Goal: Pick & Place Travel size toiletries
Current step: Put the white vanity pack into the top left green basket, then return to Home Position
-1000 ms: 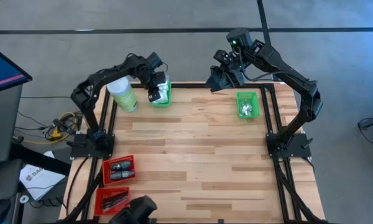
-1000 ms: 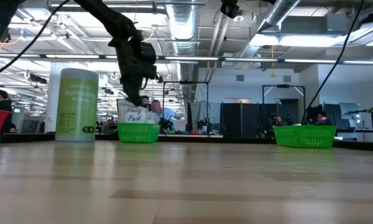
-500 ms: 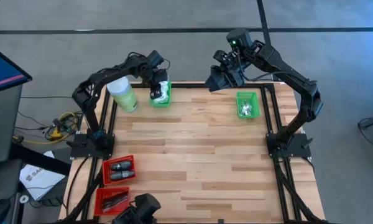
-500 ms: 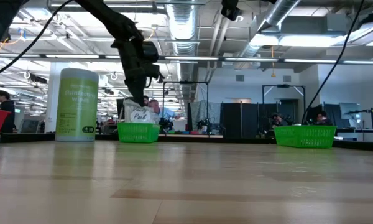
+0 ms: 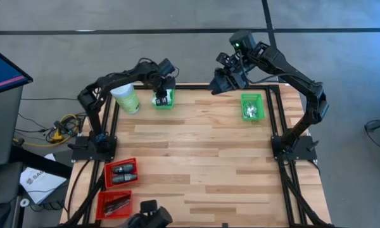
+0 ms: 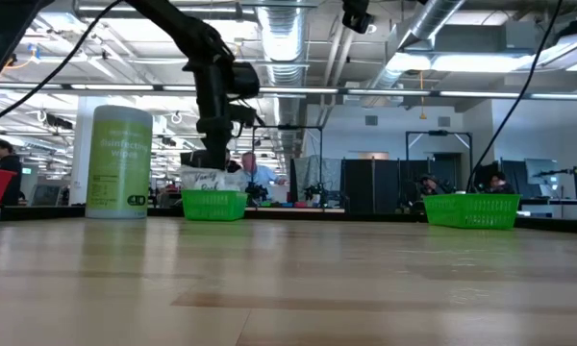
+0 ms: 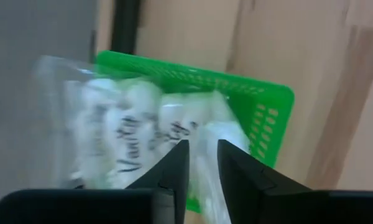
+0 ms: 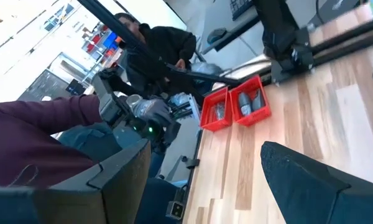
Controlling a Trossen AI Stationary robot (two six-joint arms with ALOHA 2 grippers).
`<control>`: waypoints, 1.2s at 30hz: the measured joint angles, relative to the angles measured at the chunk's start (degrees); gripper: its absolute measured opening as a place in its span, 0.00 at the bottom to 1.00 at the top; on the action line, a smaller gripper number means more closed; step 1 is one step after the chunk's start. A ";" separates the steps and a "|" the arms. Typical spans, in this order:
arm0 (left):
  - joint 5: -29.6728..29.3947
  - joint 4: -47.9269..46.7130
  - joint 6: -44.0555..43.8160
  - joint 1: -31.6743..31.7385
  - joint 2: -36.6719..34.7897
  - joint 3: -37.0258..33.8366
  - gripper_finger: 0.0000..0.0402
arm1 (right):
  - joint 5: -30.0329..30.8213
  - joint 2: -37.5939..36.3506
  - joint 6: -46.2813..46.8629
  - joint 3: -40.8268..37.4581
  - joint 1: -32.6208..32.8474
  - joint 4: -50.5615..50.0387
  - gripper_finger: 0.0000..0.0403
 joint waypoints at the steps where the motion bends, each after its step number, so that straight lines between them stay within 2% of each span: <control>1: -0.22 0.31 -0.31 -0.02 -0.69 0.00 0.20 | -0.01 0.00 -0.04 0.00 0.16 -0.90 0.73; 8: -0.06 5.26 -5.20 0.20 -7.48 0.02 0.21 | 0.05 0.00 -4.69 0.00 0.49 -8.52 0.73; 11: 2.47 7.26 -9.81 0.22 -10.36 0.02 0.21 | 0.03 0.00 -4.87 0.00 0.49 -8.88 0.73; 19: 20.11 13.19 -27.17 -1.52 -17.87 0.02 0.20 | 0.04 -0.15 -3.90 0.00 0.49 -8.90 0.67; 23: 23.31 14.97 -30.68 -4.61 -20.87 0.02 0.18 | 0.43 -0.42 -1.98 0.00 1.03 -8.85 0.62; 31: 23.23 15.29 -34.74 -12.76 -25.24 -3.81 0.16 | 7.77 -0.42 2.41 0.00 4.74 -8.86 0.43; 33: 19.89 15.46 -37.23 -14.71 -26.31 -5.94 0.15 | 10.92 -0.42 3.72 0.00 6.01 -8.88 0.36; 36: 11.44 15.45 -40.57 -17.25 -28.12 -9.72 0.12 | 16.29 -0.42 4.58 0.00 8.03 -9.88 0.23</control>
